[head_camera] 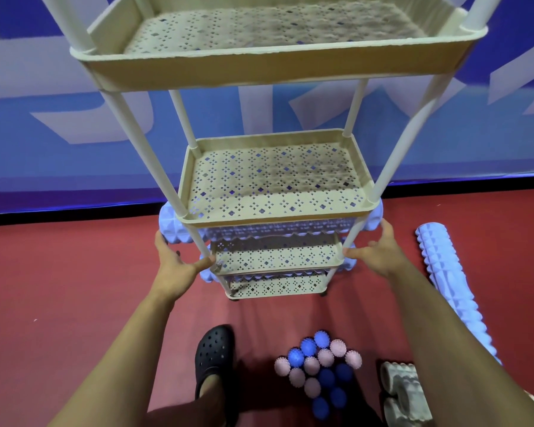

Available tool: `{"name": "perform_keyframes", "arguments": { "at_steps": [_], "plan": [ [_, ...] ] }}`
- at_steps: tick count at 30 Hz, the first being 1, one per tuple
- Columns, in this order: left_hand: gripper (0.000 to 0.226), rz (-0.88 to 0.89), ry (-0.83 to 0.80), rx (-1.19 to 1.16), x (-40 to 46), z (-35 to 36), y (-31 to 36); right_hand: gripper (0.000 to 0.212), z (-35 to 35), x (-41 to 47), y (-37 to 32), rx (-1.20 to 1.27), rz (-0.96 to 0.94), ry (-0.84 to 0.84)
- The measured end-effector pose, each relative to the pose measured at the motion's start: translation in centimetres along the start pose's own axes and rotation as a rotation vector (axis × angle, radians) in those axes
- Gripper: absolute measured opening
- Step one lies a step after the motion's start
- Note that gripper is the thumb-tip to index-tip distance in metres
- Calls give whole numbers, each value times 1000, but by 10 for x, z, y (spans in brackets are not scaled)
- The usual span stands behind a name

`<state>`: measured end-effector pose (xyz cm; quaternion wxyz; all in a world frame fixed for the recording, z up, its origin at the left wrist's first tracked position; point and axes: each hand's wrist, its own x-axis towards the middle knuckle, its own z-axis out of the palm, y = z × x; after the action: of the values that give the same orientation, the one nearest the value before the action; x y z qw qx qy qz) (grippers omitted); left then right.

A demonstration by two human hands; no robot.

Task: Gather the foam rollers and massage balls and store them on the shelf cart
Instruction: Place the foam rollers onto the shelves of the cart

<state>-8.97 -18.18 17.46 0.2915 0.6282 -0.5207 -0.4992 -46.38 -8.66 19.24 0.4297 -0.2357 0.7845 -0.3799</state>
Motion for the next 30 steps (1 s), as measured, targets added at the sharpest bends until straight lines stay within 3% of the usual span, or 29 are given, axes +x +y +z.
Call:
{"name": "perform_keyframes", "arguments": {
  "at_steps": [4, 6, 8, 11, 13, 20, 24, 27, 30],
  "plan": [
    [133, -121, 33, 120, -2, 5, 1, 106, -2, 8, 5, -30, -22, 17],
    [103, -248, 41, 258, -7, 11, 5, 105, -5, 11, 8, -65, -41, 31],
    [64, -286, -99, 418, -21, 24, 14, 108, -11, 9, 10, -130, -66, 40],
    [44, -120, -381, 524, -46, 55, 29, 110, -22, 3, 19, -233, -66, 43],
    [40, 4, -476, 511, -57, 84, 39, 104, -33, 1, 34, -303, -78, 56],
    [41, 304, -597, 389, -92, 201, 68, 89, -82, -4, 106, -336, 31, 158],
    [47, 426, -656, 360, -116, 271, 67, 107, -116, 18, 172, -287, 119, 227],
    [44, 488, -683, 365, -131, 312, 56, 78, -145, 22, 211, -344, 172, 221],
    [47, 532, -746, 465, -131, 346, 40, 86, -177, 34, 246, -406, 318, 205]
  ]
}}
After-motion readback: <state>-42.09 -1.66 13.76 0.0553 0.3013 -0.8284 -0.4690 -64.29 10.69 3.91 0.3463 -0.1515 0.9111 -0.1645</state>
